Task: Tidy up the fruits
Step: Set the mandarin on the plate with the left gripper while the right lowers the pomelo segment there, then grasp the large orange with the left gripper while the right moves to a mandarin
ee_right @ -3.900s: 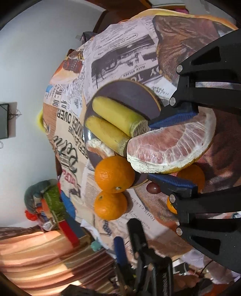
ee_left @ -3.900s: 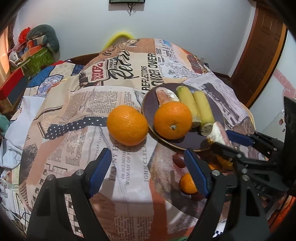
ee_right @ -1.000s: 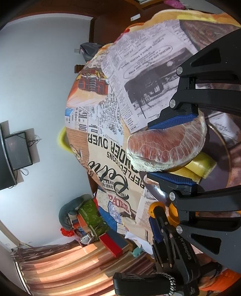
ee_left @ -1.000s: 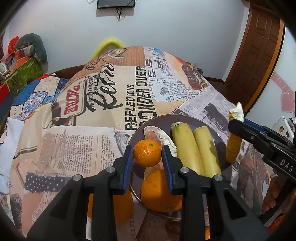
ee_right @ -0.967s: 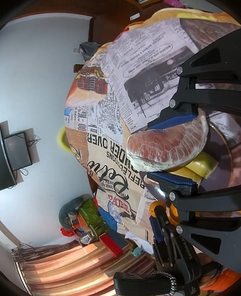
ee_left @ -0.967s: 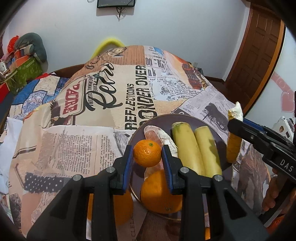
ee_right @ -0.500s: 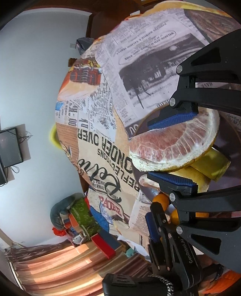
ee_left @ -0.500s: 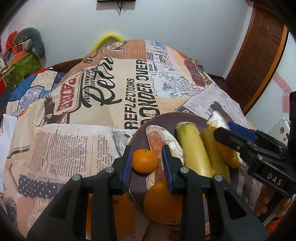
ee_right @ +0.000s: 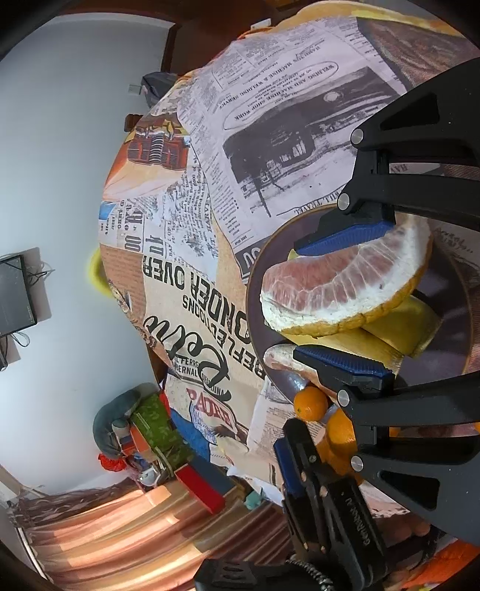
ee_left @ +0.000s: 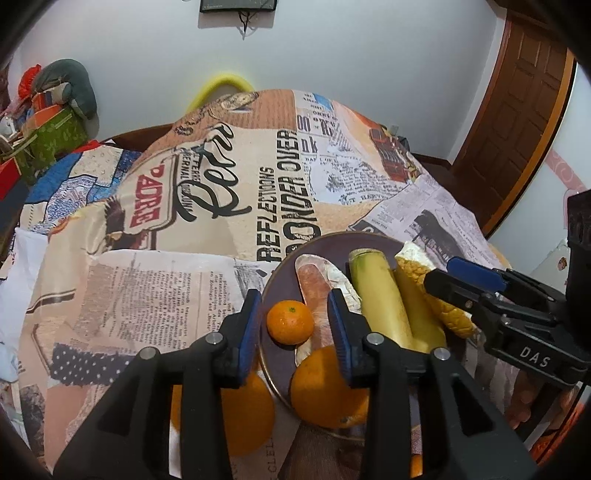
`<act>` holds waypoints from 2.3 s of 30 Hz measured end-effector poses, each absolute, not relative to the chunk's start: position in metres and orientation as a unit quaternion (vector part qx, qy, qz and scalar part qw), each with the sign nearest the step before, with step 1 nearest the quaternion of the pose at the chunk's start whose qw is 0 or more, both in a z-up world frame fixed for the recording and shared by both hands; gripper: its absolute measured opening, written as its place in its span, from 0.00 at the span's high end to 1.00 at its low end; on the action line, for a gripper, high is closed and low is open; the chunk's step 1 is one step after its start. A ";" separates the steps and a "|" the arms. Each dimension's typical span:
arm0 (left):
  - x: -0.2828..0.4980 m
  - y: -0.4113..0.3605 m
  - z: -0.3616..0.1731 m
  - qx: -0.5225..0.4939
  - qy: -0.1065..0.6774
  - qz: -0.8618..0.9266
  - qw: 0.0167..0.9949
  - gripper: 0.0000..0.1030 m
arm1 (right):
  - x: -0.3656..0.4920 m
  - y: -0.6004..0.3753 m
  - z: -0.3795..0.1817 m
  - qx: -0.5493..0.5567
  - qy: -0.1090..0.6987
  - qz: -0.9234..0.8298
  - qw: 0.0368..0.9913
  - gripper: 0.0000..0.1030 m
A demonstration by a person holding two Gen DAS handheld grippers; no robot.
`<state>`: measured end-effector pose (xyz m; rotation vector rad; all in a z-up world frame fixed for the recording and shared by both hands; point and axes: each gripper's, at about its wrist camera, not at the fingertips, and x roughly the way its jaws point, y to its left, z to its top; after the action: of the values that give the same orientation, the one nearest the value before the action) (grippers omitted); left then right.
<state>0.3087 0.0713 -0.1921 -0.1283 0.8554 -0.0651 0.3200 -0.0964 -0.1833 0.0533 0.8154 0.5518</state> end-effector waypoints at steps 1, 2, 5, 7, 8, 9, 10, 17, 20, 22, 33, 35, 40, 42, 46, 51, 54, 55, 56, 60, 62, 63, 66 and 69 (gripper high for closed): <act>0.306 0.072 -0.190 -0.063 0.412 -0.030 0.909 0.65 | 0.319 -0.096 -0.182 0.024 0.390 0.265 0.881 0.55; 0.302 0.074 -0.185 -0.063 0.407 -0.028 0.911 0.65 | 0.316 -0.097 -0.179 0.023 0.388 0.266 0.882 0.54; 0.294 0.079 -0.174 -0.062 0.397 -0.022 0.915 0.64 | 0.309 -0.098 -0.174 0.020 0.382 0.267 0.884 0.54; 0.287 0.083 -0.167 -0.060 0.388 -0.016 0.920 0.64 | 0.303 -0.098 -0.168 0.016 0.376 0.268 0.887 0.54; 0.283 0.086 -0.164 -0.061 0.385 -0.013 0.921 0.64 | 0.301 -0.098 -0.167 0.015 0.374 0.268 0.888 0.54; 0.278 0.090 -0.161 -0.061 0.383 -0.009 0.922 0.64 | 0.297 -0.098 -0.164 0.011 0.370 0.268 0.889 0.54; 0.276 0.091 -0.160 -0.061 0.383 -0.008 0.922 0.64 | 0.295 -0.098 -0.162 0.009 0.367 0.268 0.891 0.54; 0.257 0.104 -0.169 -0.068 0.402 0.003 0.913 0.53 | 0.280 -0.101 -0.154 0.005 0.358 0.265 0.895 0.54; 0.252 0.106 -0.178 -0.067 0.412 0.010 0.909 0.40 | 0.275 -0.102 -0.155 0.003 0.360 0.264 0.895 0.53; 0.249 0.106 -0.185 -0.068 0.418 0.011 0.906 0.37 | 0.273 -0.103 -0.158 0.003 0.363 0.263 0.894 0.53; 0.259 0.107 -0.223 -0.078 0.462 0.012 0.883 0.34 | 0.268 -0.102 -0.176 0.004 0.384 0.264 0.885 0.53; 0.262 0.106 -0.226 -0.079 0.464 0.012 0.882 0.33 | 0.268 -0.103 -0.179 0.005 0.386 0.264 0.884 0.53; 0.267 0.105 -0.235 -0.079 0.465 0.017 0.882 0.34 | 0.267 -0.104 -0.183 0.009 0.392 0.262 0.882 0.53; 0.266 0.105 -0.234 -0.083 0.459 0.018 0.884 0.35 | 0.266 -0.104 -0.184 0.005 0.393 0.261 0.882 0.53; 0.262 0.105 -0.232 -0.084 0.459 0.019 0.884 0.36 | 0.262 -0.106 -0.186 0.008 0.398 0.260 0.880 0.53; 0.248 0.106 -0.227 -0.089 0.462 0.021 0.882 0.36 | 0.250 -0.108 -0.186 0.013 0.401 0.265 0.877 0.53; 0.233 0.104 -0.223 -0.086 0.459 0.023 0.884 0.36 | 0.240 -0.106 -0.185 0.006 0.403 0.269 0.875 0.53; 0.229 0.104 -0.222 -0.086 0.458 0.023 0.884 0.36 | 0.237 -0.105 -0.185 0.004 0.403 0.270 0.874 0.53; 0.224 0.103 -0.221 -0.086 0.458 0.021 0.885 0.36 | 0.233 -0.105 -0.185 0.002 0.403 0.272 0.874 0.53; 0.202 0.101 -0.214 -0.089 0.452 0.016 0.888 0.36 | 0.217 -0.100 -0.185 -0.001 0.406 0.281 0.870 0.53; 0.193 0.099 -0.210 -0.092 0.448 0.013 0.889 0.36 | 0.211 -0.098 -0.186 -0.006 0.405 0.285 0.869 0.53; 0.188 0.099 -0.208 -0.091 0.446 0.012 0.890 0.36 | 0.207 -0.096 -0.186 -0.010 0.405 0.287 0.868 0.53; 0.174 0.096 -0.201 -0.090 0.438 0.008 0.894 0.36 | 0.200 -0.091 -0.189 -0.017 0.406 0.291 0.866 0.53; 0.162 0.095 -0.197 -0.092 0.433 0.005 0.897 0.36 | 0.196 -0.084 -0.195 -0.024 0.412 0.297 0.861 0.53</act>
<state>0.1619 0.0948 -0.1968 -0.1899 0.8973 0.0094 0.1960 -0.0844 -0.1948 -0.0497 0.8640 0.6226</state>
